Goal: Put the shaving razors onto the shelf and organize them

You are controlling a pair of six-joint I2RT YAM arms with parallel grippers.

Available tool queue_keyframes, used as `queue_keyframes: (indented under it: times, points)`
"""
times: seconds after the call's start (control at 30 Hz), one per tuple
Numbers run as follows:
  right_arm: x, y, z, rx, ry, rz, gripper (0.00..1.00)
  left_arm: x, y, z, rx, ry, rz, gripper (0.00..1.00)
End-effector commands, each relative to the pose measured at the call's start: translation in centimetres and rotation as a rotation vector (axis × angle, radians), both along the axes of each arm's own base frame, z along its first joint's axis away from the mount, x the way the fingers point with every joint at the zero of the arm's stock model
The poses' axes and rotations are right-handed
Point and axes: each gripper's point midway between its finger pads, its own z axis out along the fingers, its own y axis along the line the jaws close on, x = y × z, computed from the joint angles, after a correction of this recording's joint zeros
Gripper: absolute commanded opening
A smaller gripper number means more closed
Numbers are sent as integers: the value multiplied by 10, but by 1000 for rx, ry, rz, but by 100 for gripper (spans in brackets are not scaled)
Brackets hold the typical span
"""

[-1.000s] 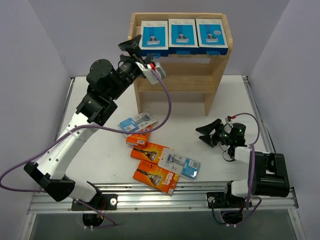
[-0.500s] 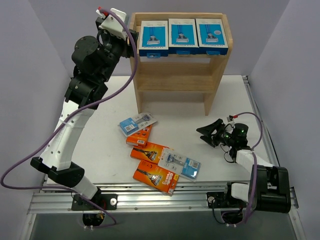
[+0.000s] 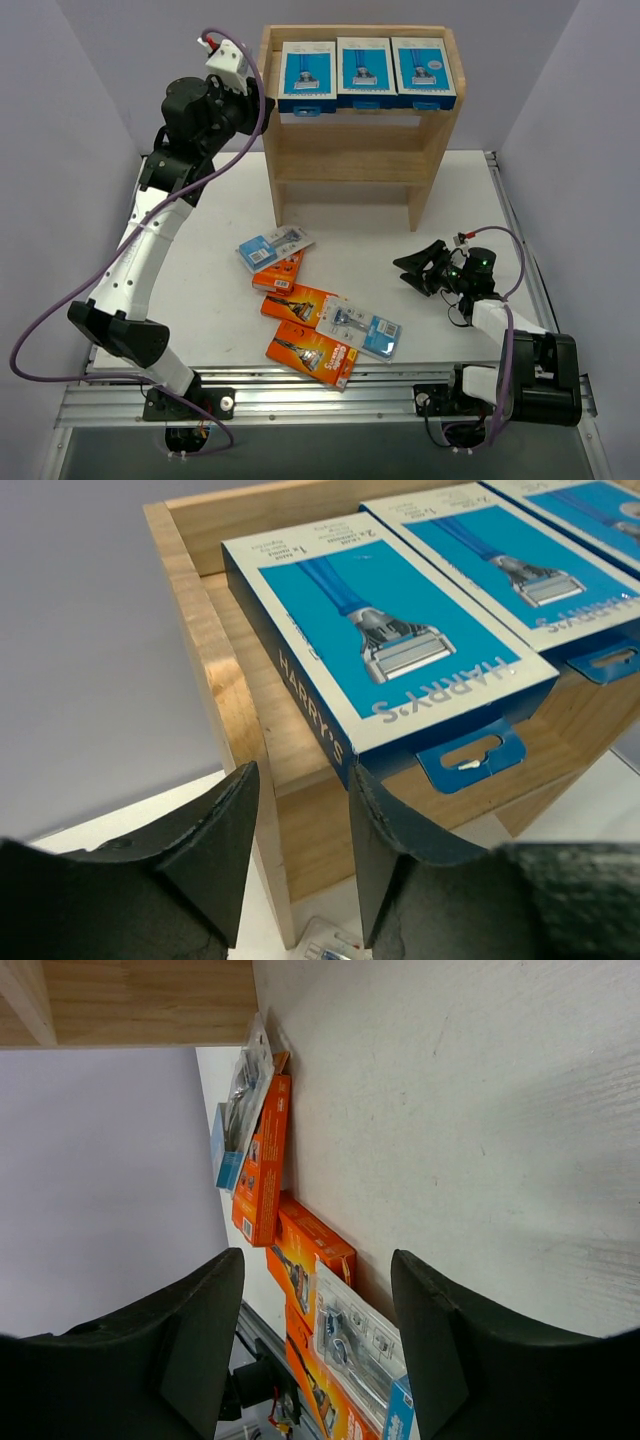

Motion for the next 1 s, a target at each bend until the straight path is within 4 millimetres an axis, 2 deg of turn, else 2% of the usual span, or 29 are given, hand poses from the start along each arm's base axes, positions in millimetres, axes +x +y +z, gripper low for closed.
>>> queue_keyframes:
  times: [0.0,0.07,0.1,0.17,0.3,0.97]
  points:
    - [0,-2,4,-13,-29,-1,56,-23,0,32,-50,-86,-83,49]
    - [1,-2,4,-13,-28,-3,56,-28,0,35,-42,-111,-99,45]
    - [1,-2,4,-14,-30,-4,56,-28,-1,29,-30,-107,-111,45]
    - [1,-2,4,-13,-30,-5,56,-33,-1,34,-34,-136,-122,45]
    - [1,-2,4,-16,-27,-5,56,-34,-1,30,-24,-143,-137,45]
    - [4,-5,2,-30,-19,-13,56,-23,-14,23,-25,-151,-198,38]
